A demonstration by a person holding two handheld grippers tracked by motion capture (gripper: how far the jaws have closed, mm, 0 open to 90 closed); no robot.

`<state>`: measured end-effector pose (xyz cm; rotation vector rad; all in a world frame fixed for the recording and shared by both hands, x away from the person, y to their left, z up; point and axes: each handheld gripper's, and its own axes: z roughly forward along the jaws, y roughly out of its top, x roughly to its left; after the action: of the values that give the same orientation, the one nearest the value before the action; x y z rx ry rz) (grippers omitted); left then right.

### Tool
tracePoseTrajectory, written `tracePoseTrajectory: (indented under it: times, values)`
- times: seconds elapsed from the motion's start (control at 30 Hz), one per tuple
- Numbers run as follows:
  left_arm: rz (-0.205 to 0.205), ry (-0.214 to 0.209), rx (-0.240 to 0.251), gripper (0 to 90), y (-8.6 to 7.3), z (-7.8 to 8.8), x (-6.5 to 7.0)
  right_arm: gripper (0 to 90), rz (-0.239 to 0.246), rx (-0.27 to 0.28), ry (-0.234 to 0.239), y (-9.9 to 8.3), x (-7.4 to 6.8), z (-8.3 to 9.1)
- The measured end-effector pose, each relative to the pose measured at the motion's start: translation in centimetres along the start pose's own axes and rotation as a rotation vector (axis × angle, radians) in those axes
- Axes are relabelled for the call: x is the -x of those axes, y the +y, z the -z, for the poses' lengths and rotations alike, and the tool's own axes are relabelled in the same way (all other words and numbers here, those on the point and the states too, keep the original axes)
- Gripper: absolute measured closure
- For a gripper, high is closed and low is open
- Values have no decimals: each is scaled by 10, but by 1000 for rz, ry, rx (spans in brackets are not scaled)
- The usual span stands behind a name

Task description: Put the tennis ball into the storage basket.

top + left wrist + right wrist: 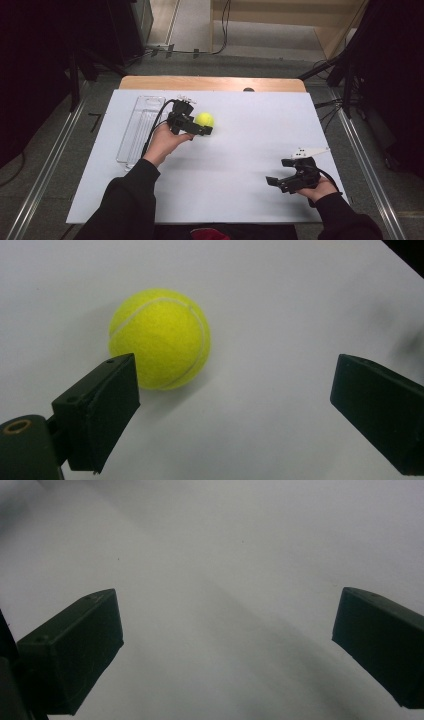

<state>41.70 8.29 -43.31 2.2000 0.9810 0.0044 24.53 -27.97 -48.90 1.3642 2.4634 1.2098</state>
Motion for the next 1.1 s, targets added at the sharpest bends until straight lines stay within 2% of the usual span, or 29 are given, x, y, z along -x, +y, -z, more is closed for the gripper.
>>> tracePoseTrajectory:
  times: [0.2, 0.47, 0.73, 0.93, 1.03, 1.1]
  values:
    - [2, -10, 6, 59, 7, -2, -2, 0, -3, 2, 0, 0, 1, 0]
    - [-1, 22, -13, 59, 17, -9, -4, 0, -6, 0, -3, 1, 2, -2]
    - [-15, 42, -9, 59, 26, -15, -6, 0, -14, 0, -5, 2, 4, -3]
    - [-4, 51, -2, 59, 31, -24, -10, 0, -13, -1, -7, 0, 4, -2]
    - [-10, 80, -6, 59, 35, -26, -11, 0, -16, 0, -10, -1, 5, -1]
    - [-11, 74, -1, 59, 37, -27, -12, 0, -19, 0, -12, -2, 5, 0]
